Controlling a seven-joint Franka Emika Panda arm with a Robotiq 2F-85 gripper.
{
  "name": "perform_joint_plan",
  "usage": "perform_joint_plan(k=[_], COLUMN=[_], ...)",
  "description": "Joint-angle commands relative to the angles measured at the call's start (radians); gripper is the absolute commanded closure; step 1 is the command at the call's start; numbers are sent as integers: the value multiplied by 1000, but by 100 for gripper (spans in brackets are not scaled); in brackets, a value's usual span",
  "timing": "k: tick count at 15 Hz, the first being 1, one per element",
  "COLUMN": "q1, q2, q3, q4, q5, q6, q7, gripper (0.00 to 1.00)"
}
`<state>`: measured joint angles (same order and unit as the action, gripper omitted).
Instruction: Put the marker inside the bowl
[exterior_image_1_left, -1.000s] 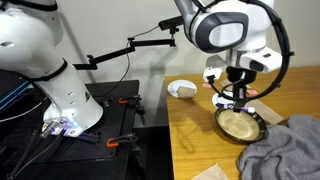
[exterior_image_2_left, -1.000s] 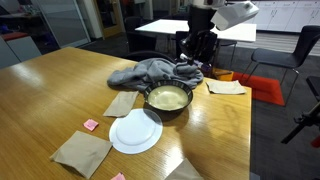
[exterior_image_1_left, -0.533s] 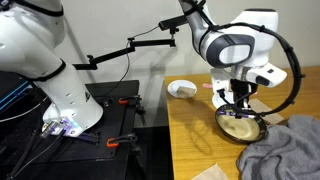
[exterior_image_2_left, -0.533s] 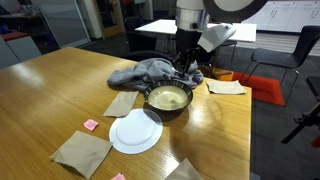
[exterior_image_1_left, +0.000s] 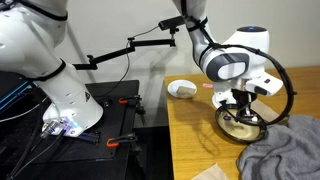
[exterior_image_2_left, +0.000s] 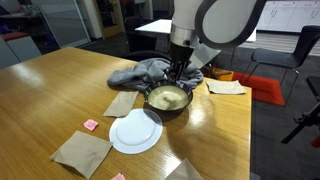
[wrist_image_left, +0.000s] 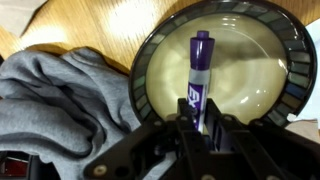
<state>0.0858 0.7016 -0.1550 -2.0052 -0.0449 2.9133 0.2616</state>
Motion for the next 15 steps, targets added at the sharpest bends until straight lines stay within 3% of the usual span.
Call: perform_joint_plan(k=[1,2,4,9,11,15], q1=[5,10,27,87,126,186], q2=[42,48,49,-50,-115,-255], q3=[13,13,5,-37,-71,-121], q4=[24,27,17,-92,-163,-312], q5=[39,47,59,75,81,68], q6=[81,87,98,134,132,142], q7=[-4,-4,1,25,38,60], gripper=[95,58,49,10,0,0])
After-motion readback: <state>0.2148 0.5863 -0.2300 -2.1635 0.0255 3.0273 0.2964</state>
